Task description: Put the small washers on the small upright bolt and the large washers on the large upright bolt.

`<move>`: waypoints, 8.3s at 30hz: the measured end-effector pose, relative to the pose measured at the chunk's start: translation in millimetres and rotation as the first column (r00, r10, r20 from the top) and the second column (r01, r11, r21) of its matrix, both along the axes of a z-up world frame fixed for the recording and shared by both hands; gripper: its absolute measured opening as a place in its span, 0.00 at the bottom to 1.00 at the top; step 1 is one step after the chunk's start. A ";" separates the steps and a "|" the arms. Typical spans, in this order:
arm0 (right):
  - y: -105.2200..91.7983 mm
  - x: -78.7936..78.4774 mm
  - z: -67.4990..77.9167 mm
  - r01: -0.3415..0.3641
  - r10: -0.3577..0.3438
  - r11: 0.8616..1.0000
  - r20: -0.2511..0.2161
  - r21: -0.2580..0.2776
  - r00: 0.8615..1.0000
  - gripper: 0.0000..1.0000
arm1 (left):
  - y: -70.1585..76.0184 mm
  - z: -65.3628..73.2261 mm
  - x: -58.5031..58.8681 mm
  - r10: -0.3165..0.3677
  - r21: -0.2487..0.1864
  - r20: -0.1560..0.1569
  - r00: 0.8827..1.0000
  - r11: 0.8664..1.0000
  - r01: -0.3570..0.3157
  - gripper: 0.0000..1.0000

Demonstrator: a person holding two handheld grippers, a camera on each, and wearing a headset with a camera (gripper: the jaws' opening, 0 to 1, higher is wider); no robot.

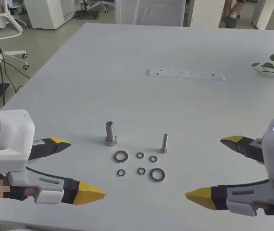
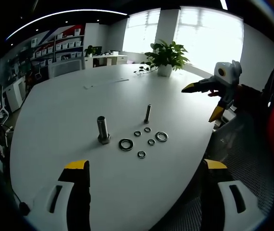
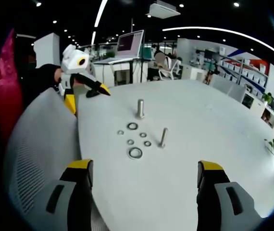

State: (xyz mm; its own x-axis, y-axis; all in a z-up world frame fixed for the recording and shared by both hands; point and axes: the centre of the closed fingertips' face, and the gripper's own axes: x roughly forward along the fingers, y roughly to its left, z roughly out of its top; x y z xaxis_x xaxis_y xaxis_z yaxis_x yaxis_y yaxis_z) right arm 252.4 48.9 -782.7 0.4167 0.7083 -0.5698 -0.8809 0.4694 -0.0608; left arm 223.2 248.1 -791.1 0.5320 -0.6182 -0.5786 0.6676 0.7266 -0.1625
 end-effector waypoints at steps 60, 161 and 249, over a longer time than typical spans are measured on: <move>-9.6 -3.3 -4.0 0.029 -0.029 0.999 -0.017 0.013 0.999 0.90 | -53.0 -40.4 65.4 -0.153 0.153 -0.060 0.986 0.975 0.160 0.58; -21.6 2.8 -10.4 0.066 -0.065 0.997 -0.038 0.037 0.997 0.86 | -44.6 -78.5 85.1 -0.161 0.335 -0.123 0.979 0.922 0.194 0.20; -11.0 2.9 -10.7 0.032 -0.031 0.999 -0.027 0.042 0.999 0.86 | -4.7 12.5 96.8 -0.186 0.412 -0.043 0.982 0.892 0.187 0.19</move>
State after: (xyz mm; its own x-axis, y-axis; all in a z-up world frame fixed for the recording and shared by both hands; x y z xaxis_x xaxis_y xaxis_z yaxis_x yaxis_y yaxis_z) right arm 255.3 37.8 -793.3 0.4246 0.7185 -0.5509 -0.8665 0.4988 -0.0172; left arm 320.0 243.4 -778.6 0.4284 -0.4112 -0.8046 0.7975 0.5907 0.1228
